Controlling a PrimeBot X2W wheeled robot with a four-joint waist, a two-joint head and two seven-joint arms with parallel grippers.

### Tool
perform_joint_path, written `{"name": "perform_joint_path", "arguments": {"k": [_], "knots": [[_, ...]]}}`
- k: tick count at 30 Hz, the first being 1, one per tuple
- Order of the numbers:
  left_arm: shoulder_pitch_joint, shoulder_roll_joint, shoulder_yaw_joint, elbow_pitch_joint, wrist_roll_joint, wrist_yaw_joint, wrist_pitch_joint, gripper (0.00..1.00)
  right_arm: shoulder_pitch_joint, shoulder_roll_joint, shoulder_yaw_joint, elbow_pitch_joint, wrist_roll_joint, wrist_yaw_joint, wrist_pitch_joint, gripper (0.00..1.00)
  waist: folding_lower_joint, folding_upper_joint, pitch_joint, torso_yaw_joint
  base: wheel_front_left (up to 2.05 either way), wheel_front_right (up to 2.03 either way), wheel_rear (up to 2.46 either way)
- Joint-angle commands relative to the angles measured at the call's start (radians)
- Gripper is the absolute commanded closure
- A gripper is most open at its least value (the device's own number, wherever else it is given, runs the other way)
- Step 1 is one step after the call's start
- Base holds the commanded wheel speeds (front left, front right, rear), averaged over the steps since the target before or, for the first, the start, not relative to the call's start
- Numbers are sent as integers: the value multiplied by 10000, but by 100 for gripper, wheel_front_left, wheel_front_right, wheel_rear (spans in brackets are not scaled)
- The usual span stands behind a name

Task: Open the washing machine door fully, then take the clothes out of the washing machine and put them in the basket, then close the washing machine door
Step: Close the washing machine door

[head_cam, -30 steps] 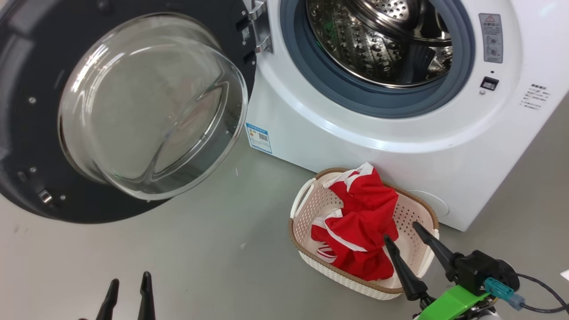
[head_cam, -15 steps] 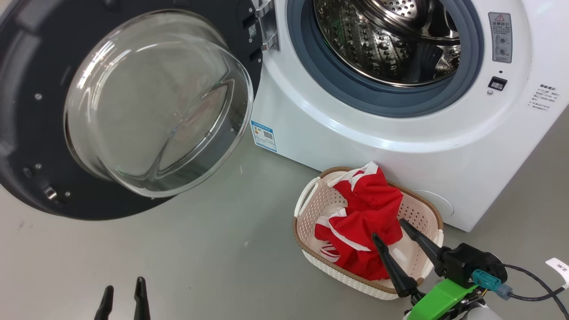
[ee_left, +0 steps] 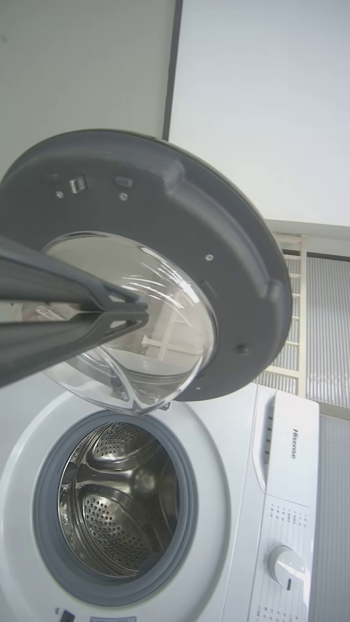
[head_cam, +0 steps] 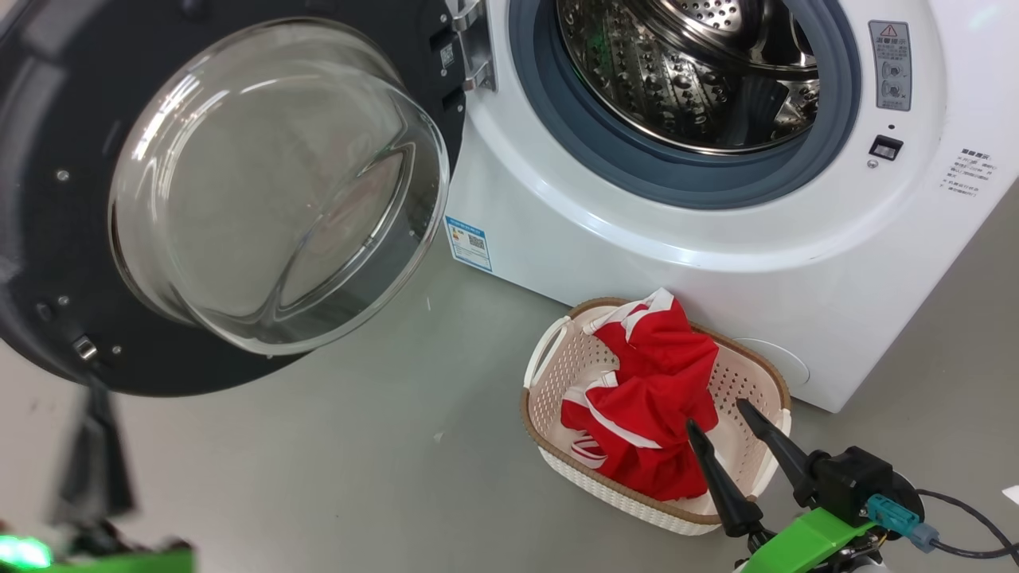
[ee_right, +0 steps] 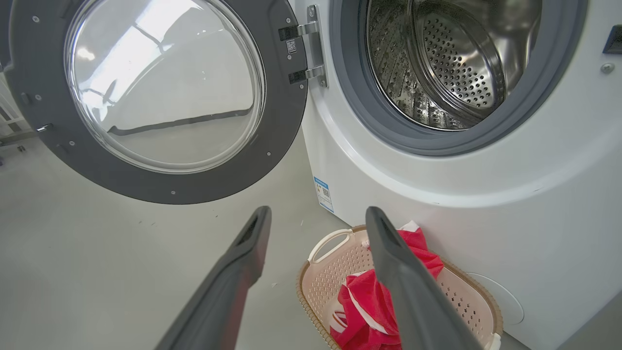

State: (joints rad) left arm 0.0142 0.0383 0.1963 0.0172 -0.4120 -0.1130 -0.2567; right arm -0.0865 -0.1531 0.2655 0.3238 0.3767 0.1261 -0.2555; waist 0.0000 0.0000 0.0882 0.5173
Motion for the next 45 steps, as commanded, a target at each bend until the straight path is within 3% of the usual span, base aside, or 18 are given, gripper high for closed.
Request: {"name": "perform_joint_path", "arguments": {"k": [1, 6, 13, 17, 19, 22, 27, 28, 38, 45], "knots": [[-726, 339, 739, -678, 230, -95, -51, 100, 14, 43, 71, -283, -76, 46, -63, 0, 0, 0, 25, -2, 0, 0, 0], [-2094, 1601, 1605, -1530, 157, -167, -51, 100, 173, 183, -154, -369, -196, 46, -63, 0, 0, 0, 88, -8, 0, 0, 0], [-4560, 4123, 1873, -701, -1288, -174, -51, 100, 195, 271, -358, -441, -314, 46, -63, 0, 0, 0, 214, -2, 0, 0, 0], [-5863, 5212, 1645, 518, -2105, -174, -51, 100, 225, 308, -431, -488, -367, 46, -63, 0, 0, 0, 290, -6, 0, 0, 0], [-6716, 5872, 1225, 2097, -3153, -175, -2, 100, 249, 341, -476, -517, -409, 46, -63, 0, 0, 0, 352, -11, 0, 0, 0], [-7584, 6409, 733, 3692, -4231, -175, 561, 100, 278, 364, -533, -553, -447, 46, -63, 0, 0, 0, 417, -11, 0, 0, 0], [-8806, 6832, -5, 6001, -6028, -175, 2237, 100, 363, 369, -609, -615, -527, 46, -63, 0, 0, 0, 577, 10, 0, 0, 0], [-8806, 6832, -5, 6001, -6028, -175, 2237, 100, 363, 369, -609, -615, -527, 46, -63, 0, 0, 0, 577, 10, 0, 0, 0], [-9829, 7138, -1207, 8273, -8228, -176, 6079, 100, 448, 296, -712, -735, -742, 46, -63, 0, 0, 0, 1144, 58, 0, 0, 0], [-9706, 7205, -1674, 8640, -8693, -176, 6785, 100, 308, 222, -724, -810, -918, 46, -63, 0, 0, 0, 1621, 6, 0, 0, 0]]}}
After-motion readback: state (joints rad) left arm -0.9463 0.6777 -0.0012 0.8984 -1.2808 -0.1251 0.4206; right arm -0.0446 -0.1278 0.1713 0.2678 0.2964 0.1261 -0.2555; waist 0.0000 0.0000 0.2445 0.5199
